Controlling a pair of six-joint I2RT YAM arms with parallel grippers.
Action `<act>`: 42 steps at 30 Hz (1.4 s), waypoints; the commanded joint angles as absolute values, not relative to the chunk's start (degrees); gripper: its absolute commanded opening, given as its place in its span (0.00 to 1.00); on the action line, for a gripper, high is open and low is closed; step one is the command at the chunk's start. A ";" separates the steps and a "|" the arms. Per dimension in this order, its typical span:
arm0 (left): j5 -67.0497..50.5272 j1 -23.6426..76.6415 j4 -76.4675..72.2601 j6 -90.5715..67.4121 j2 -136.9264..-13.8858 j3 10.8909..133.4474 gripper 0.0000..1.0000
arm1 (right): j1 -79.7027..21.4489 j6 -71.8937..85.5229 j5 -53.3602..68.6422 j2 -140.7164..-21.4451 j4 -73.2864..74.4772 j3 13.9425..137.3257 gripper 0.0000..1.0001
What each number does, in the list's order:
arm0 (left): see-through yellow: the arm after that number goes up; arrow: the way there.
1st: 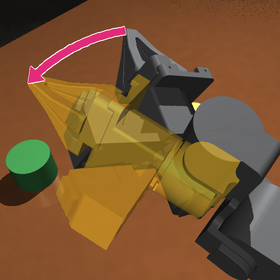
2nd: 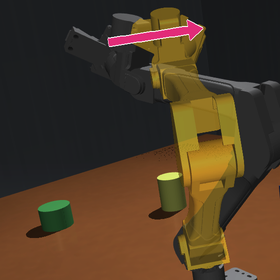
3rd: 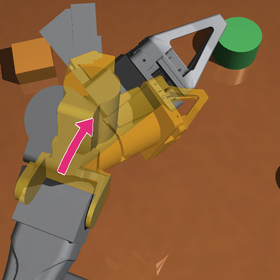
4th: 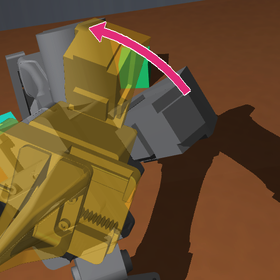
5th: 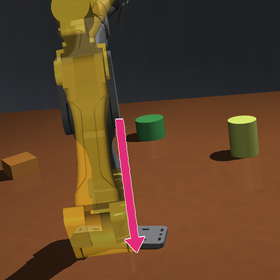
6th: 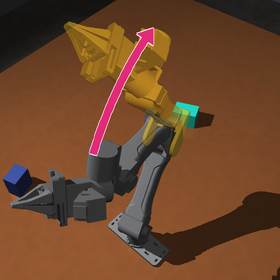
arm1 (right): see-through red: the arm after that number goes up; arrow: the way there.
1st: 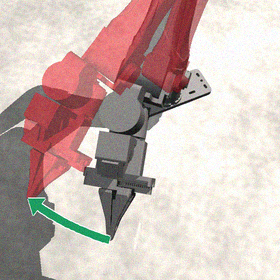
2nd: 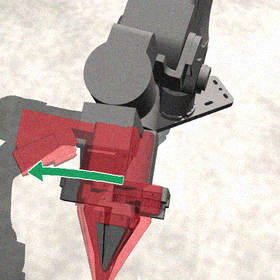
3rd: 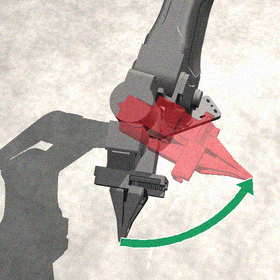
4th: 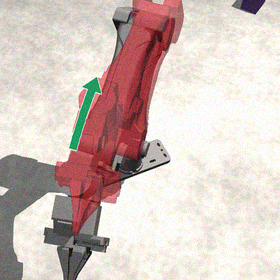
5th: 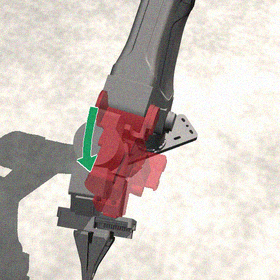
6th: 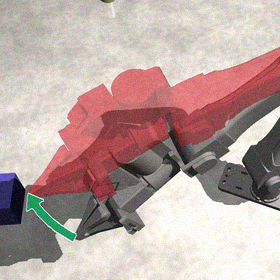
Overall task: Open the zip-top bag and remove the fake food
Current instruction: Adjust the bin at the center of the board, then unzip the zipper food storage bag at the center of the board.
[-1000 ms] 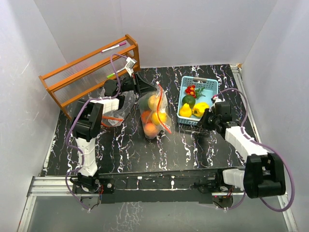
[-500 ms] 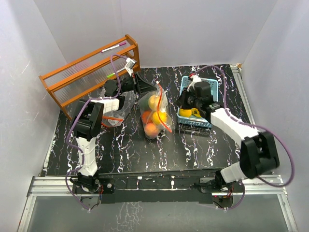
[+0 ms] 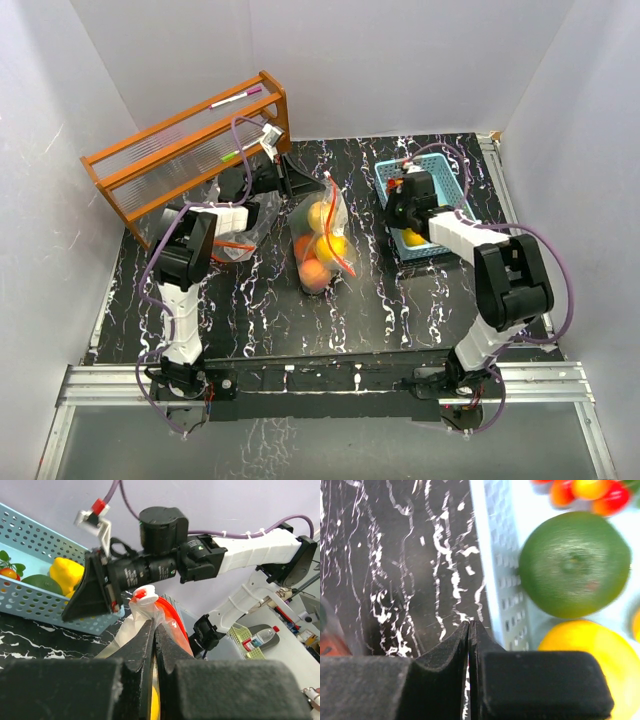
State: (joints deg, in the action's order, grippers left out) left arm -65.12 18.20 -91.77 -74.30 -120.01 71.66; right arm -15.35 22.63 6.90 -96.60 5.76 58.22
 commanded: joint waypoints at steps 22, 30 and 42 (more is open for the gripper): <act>-61.16 22.07 -55.59 -37.67 -106.83 70.64 0.00 | -27.31 12.15 10.08 -81.32 0.32 72.23 0.62; -61.42 22.07 -55.96 -37.55 -105.62 69.84 0.00 | -29.86 9.91 5.64 -83.75 1.63 73.94 0.54; -61.80 22.08 -57.70 -38.33 -105.30 69.28 0.00 | -30.14 9.03 2.43 -87.58 3.88 76.68 0.39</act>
State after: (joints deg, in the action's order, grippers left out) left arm -60.84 22.24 -55.29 -38.57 -109.62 69.36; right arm -29.91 10.15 3.90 -87.81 4.95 73.82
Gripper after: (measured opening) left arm 0.007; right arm 0.407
